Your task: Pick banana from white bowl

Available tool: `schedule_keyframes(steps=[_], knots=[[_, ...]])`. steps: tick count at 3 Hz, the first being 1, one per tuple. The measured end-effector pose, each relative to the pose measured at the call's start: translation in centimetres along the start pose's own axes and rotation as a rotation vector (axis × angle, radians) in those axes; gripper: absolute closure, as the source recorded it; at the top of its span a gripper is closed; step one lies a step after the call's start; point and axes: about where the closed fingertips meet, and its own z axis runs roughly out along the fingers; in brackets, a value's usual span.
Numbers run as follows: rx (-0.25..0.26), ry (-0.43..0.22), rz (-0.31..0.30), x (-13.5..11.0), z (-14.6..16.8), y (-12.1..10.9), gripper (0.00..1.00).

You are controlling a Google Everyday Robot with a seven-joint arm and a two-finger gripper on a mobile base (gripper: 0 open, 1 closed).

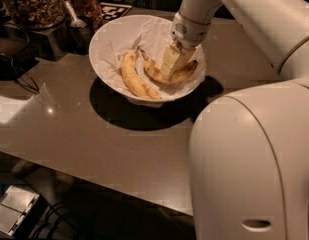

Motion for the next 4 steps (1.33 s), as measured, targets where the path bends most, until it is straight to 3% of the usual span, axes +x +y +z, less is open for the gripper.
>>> schedule_keyframes(steps=[2, 3, 4], knots=[[-0.012, -0.134, -0.067, 0.9, -5.0, 1.4, 1.0], [-0.037, -0.182, -0.094, 1.4, -6.5, 1.8, 1.0], [-0.093, -0.266, -0.163, 2.9, -9.2, 2.8, 1.0]])
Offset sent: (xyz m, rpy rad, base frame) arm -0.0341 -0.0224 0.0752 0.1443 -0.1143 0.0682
